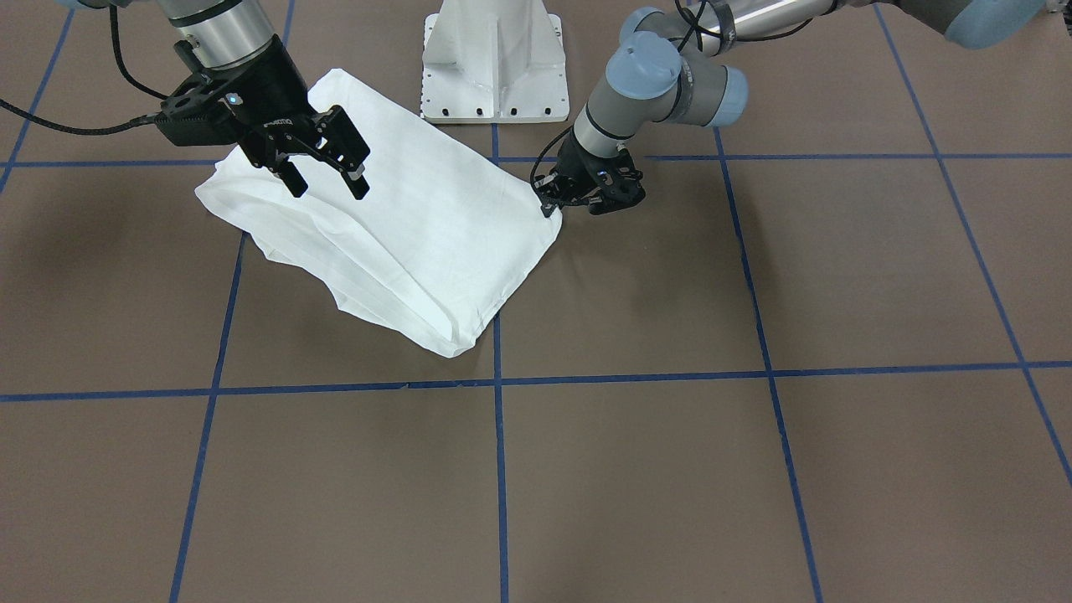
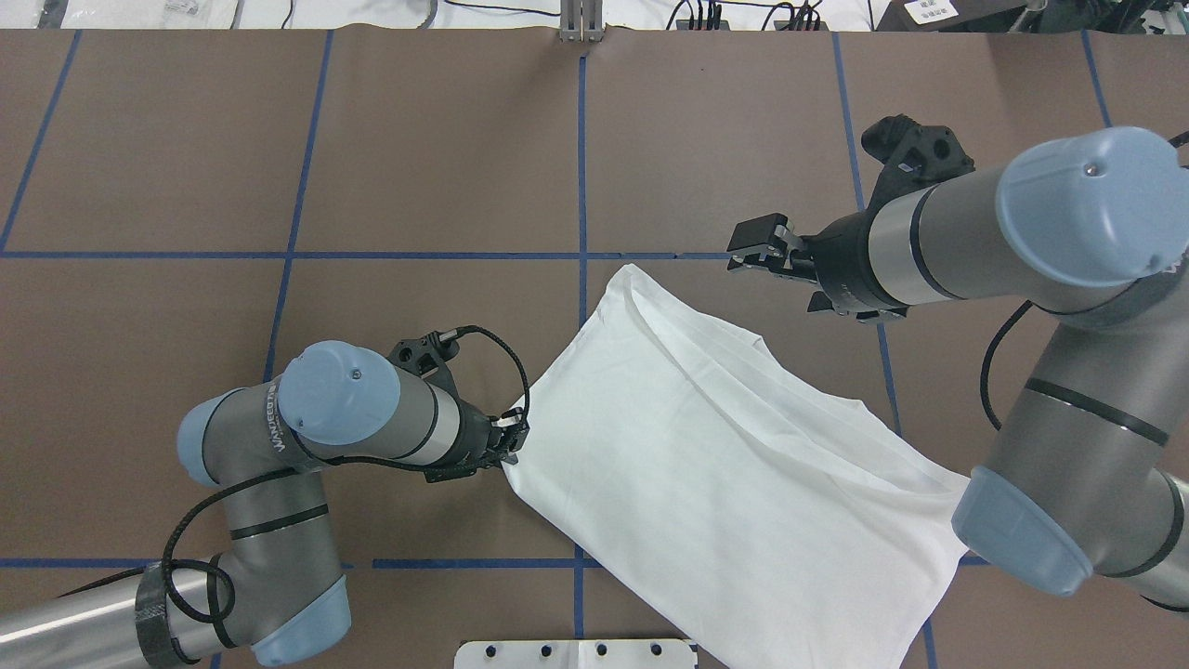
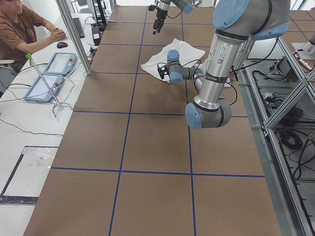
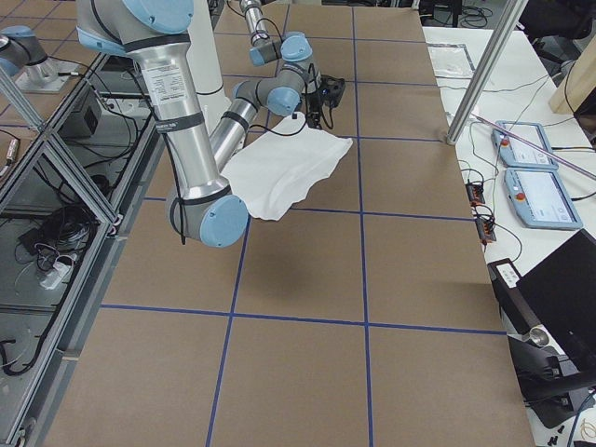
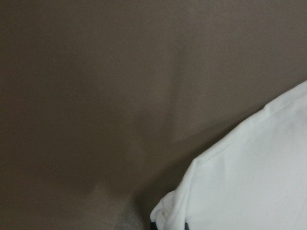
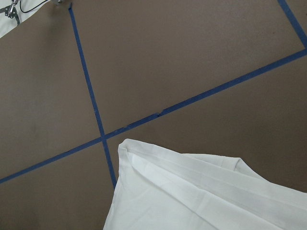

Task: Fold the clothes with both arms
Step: 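Pull the held corner away from the robot with the left gripper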

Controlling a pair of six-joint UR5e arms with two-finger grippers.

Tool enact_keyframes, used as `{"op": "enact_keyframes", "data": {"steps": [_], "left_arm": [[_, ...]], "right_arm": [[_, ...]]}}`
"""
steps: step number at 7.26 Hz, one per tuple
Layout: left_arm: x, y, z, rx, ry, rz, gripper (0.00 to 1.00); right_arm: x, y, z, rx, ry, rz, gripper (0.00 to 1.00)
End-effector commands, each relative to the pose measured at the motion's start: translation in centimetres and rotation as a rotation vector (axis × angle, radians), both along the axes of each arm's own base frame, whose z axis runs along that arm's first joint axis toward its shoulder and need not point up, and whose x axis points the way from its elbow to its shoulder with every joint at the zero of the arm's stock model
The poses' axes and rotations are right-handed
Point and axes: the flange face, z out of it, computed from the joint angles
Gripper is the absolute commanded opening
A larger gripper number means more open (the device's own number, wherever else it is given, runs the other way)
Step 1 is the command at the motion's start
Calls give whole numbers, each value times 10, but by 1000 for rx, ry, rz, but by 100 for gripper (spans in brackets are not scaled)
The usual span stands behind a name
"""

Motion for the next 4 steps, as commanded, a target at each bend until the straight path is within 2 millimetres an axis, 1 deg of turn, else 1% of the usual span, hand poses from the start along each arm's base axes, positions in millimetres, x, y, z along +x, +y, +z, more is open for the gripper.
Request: {"op": "enact_keyframes", "data": {"steps": [1, 3, 4], "left_arm": [[-14, -18, -4, 4, 7, -32, 0], [-46, -71, 6, 13, -36, -114, 0], [-54, -93, 15, 29, -82, -147, 0]], "right_arm": [[1, 0, 0, 0, 0, 1, 100], [2, 0, 2, 0, 2, 4, 100], [1, -1, 2, 0, 5, 2, 100]]}}
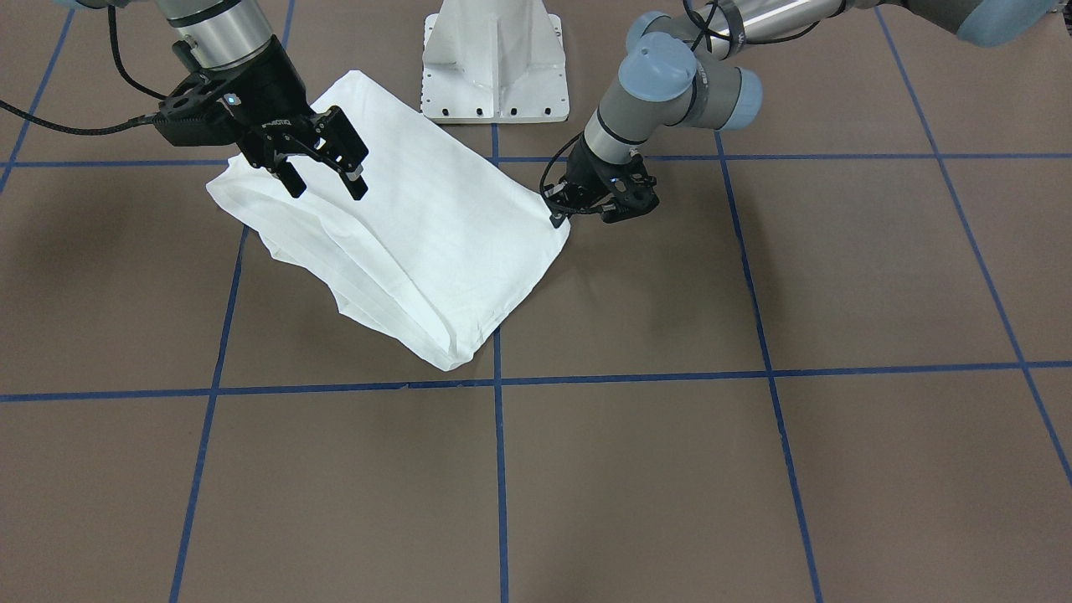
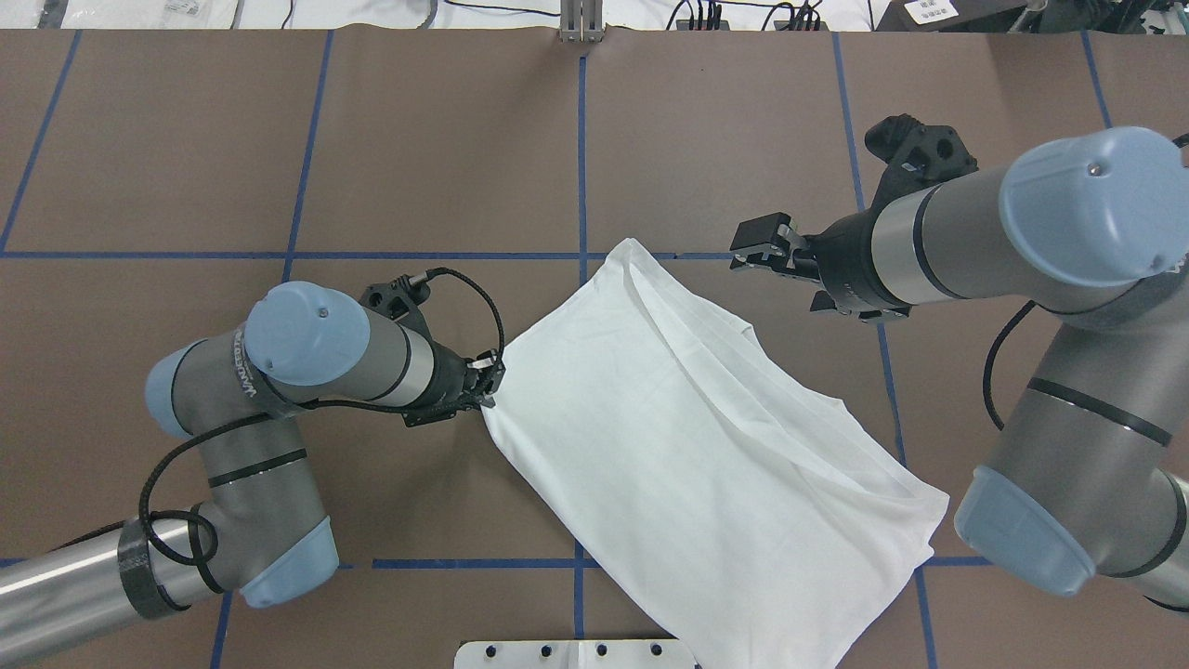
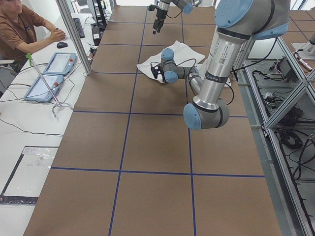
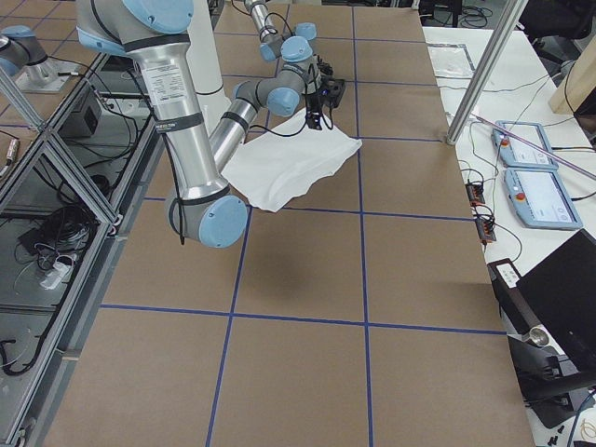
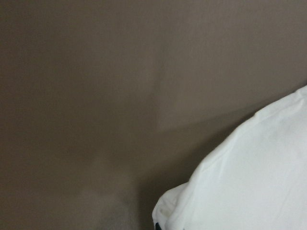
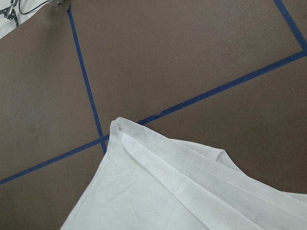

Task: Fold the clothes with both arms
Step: 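Pull the held corner away from the robot with the left gripper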

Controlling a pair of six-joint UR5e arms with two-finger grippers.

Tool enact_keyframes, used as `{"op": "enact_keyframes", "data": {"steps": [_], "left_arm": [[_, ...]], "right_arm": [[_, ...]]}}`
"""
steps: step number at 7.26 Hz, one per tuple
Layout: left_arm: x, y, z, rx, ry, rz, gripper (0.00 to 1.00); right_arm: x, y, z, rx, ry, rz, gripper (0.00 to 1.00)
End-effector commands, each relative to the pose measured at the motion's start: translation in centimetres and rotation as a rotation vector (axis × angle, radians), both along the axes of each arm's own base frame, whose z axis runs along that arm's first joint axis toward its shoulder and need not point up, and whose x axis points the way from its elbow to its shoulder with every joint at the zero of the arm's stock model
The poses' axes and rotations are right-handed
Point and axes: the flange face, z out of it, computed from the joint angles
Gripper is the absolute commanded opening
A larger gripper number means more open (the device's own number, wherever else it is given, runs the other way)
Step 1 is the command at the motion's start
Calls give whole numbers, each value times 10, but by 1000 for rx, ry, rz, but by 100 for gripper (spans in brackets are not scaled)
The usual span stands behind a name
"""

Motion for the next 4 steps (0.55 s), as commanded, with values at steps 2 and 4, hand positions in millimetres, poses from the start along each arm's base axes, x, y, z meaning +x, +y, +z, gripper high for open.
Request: {"op": "enact_keyframes", "data": {"steps": [2, 4], "left_arm": [[-27, -107, 22, 107, -139, -146, 0], [-31, -188, 18, 197, -169, -178, 0]], "right_arm": [[-2, -4, 3, -2, 8, 2, 100], [-2, -4, 3, -3, 8, 3, 100]]}}
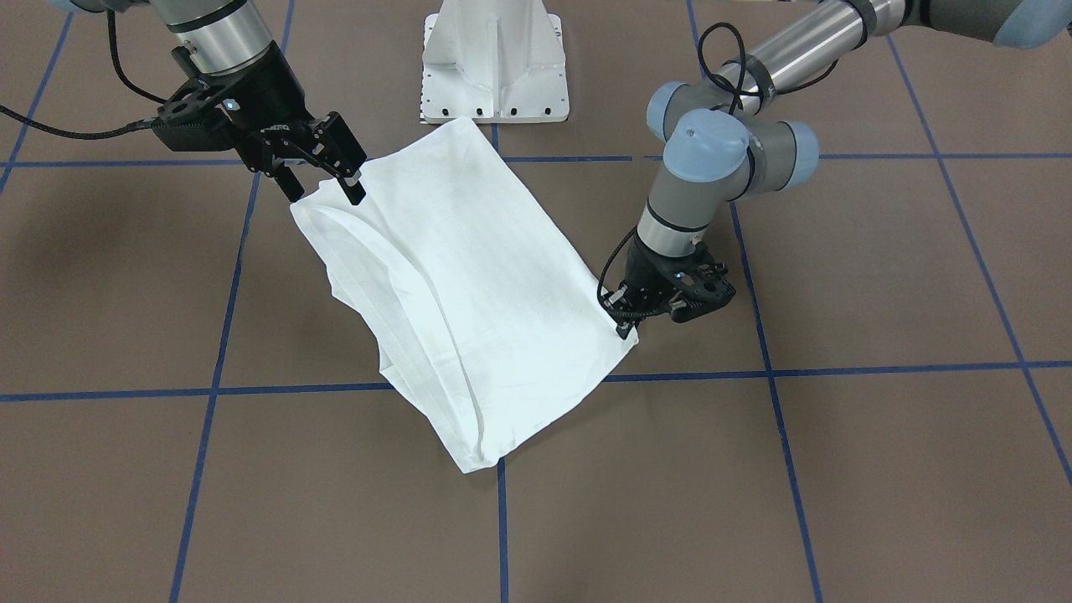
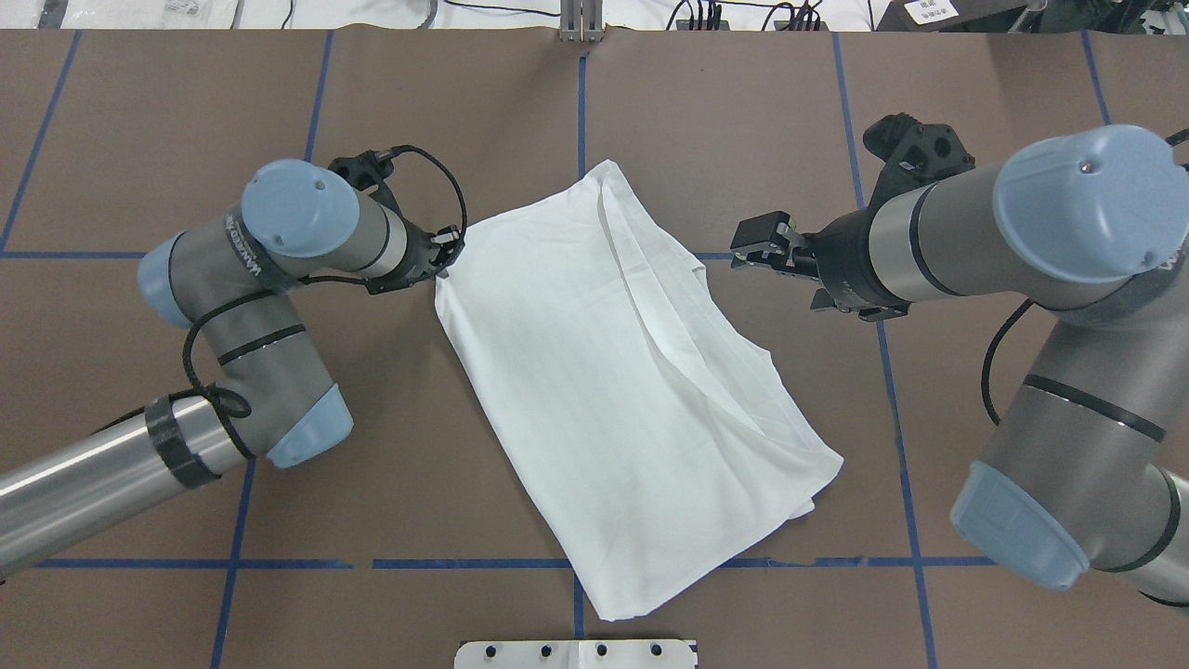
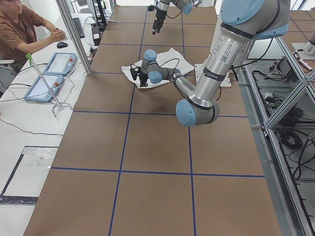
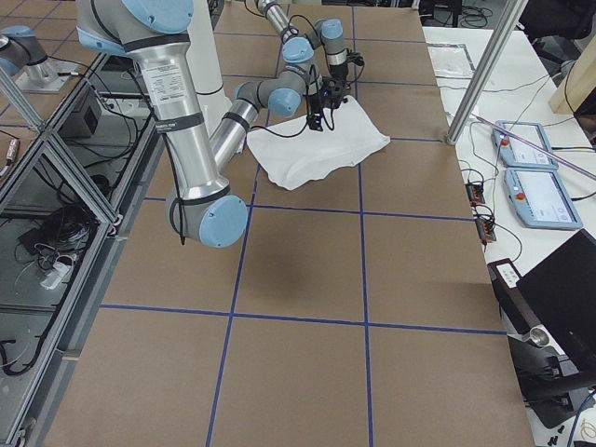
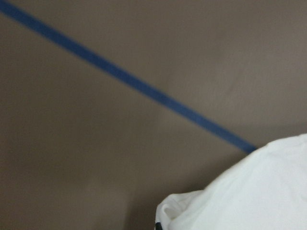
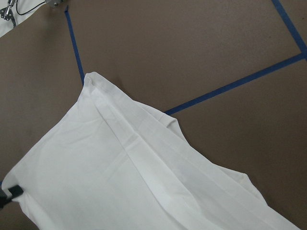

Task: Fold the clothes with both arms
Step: 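Pull the held corner away from the robot with the left gripper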

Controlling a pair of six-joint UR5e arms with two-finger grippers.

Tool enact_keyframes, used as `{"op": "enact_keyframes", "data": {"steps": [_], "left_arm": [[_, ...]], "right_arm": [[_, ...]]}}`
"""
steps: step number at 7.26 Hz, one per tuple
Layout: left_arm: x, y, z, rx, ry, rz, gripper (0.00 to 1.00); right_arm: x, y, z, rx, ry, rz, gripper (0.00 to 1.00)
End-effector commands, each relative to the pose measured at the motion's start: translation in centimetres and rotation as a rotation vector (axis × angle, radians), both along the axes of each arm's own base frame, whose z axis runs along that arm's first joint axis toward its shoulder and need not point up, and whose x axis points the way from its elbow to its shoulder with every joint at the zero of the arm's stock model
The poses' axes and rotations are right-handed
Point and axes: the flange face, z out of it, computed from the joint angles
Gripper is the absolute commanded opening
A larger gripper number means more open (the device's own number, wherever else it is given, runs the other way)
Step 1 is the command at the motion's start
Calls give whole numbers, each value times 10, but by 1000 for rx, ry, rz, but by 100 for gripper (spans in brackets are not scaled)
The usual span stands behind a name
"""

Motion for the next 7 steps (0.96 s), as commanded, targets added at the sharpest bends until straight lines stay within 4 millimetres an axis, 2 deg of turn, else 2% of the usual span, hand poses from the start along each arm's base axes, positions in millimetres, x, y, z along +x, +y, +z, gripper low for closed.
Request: {"op": "enact_keyframes", "data": {"steps": [1, 2, 3, 4, 5, 6, 7], "left_arm": [[4, -76, 2, 127, 18, -40, 0], [18, -100, -4, 224, -1, -73, 0], [30, -117, -23, 286, -12, -93, 0], [30, -120, -32, 320, 7, -109, 0], [30, -120, -34, 328, 11, -110, 27], [29, -121, -35, 383, -17, -101, 99], [18, -130, -35, 393, -27, -112, 100]], "right_arm": [[0, -1, -1, -2, -2, 2, 100], [-1, -1, 1, -4, 0, 0, 100], [-1, -1, 1, -6, 1, -1, 100], [-3, -1, 6, -13, 8, -7, 100], [-8, -4, 10, -20, 19, -7, 100], [-9, -5, 13, -23, 23, -9, 100], [-10, -5, 15, -25, 26, -15, 100]]}}
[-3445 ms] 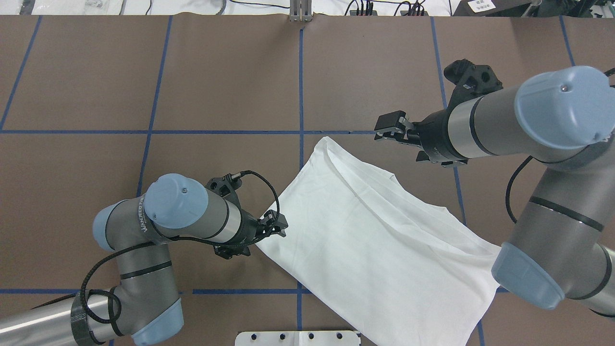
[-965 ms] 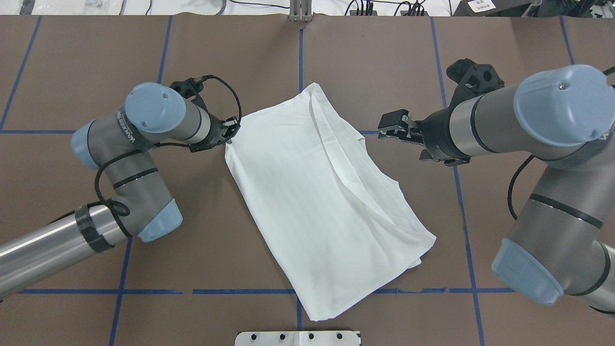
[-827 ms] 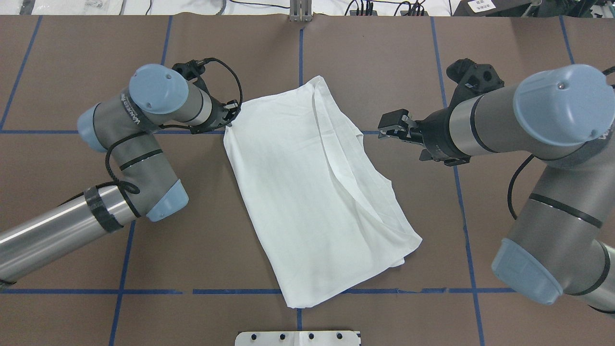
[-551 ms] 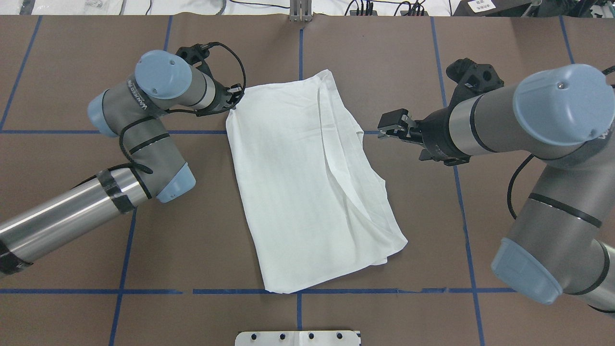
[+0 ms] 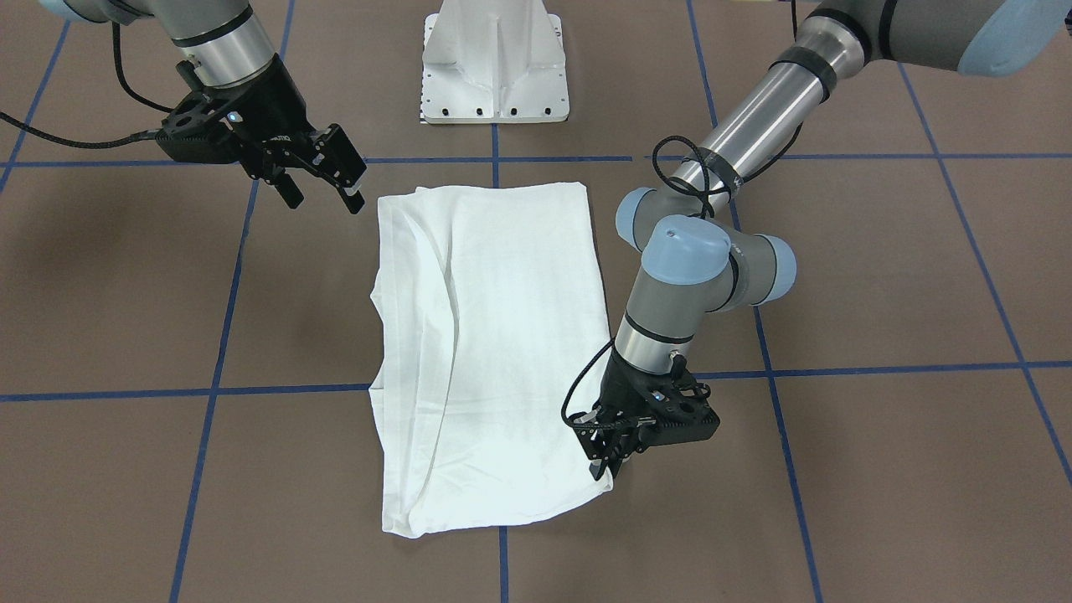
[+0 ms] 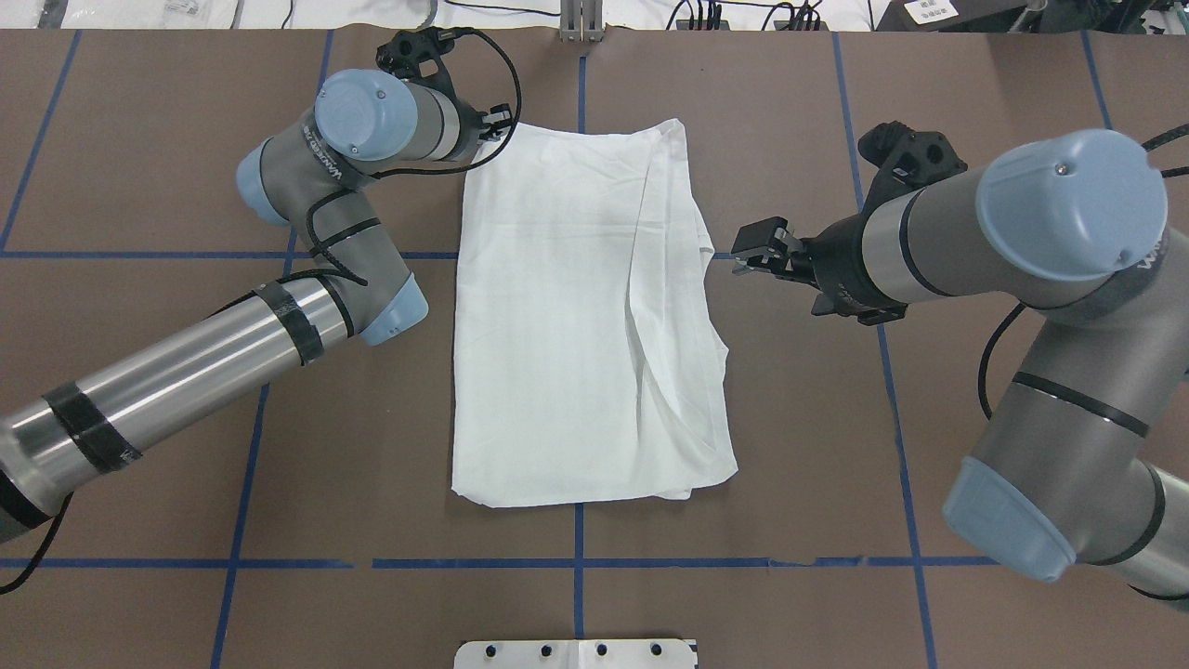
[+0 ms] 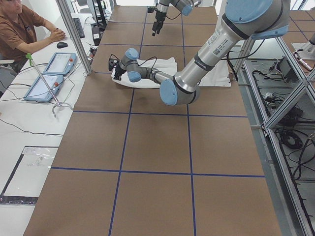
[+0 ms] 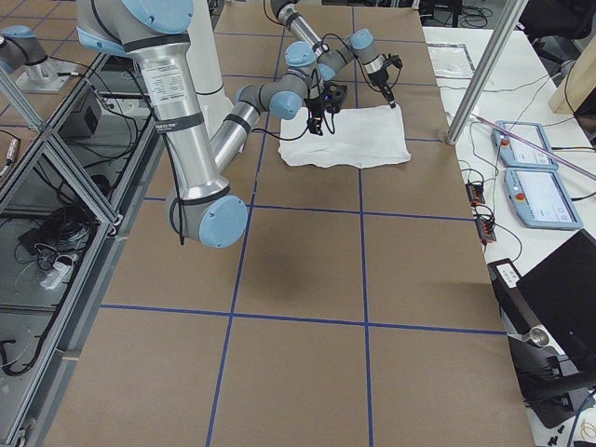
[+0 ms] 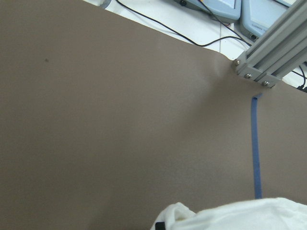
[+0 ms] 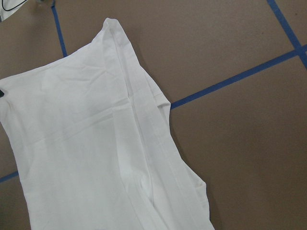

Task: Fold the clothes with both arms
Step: 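Withdraw the left gripper while the right gripper moves to the shirt's side edge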

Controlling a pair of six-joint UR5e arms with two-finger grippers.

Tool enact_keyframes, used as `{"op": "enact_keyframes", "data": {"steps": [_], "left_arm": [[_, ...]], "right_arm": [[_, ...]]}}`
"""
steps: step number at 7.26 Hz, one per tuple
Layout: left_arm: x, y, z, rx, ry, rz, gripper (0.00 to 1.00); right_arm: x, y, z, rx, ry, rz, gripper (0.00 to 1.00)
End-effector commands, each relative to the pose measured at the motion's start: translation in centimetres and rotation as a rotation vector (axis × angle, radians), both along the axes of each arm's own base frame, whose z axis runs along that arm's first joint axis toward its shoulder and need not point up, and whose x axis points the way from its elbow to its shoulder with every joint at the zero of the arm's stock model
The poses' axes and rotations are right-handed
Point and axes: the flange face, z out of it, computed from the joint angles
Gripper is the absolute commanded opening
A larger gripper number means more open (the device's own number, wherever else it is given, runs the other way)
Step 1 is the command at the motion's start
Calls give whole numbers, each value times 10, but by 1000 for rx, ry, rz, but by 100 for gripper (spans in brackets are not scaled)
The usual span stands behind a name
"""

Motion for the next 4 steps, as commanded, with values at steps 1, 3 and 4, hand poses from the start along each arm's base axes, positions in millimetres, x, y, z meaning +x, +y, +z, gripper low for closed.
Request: {"op": "enact_keyframes", "data": {"steps": [1, 3, 4], "left_arm": [[-29, -20, -7, 48, -17, -16, 100], [-74, -21, -5, 23, 31, 74, 100], [-95, 5, 14, 34, 48, 101, 100]], "right_arm": [[-6, -2, 3, 2, 10, -18, 100], [-25, -10, 12, 99, 78, -99, 100], [-35, -16, 16, 150, 110, -139, 100]]}}
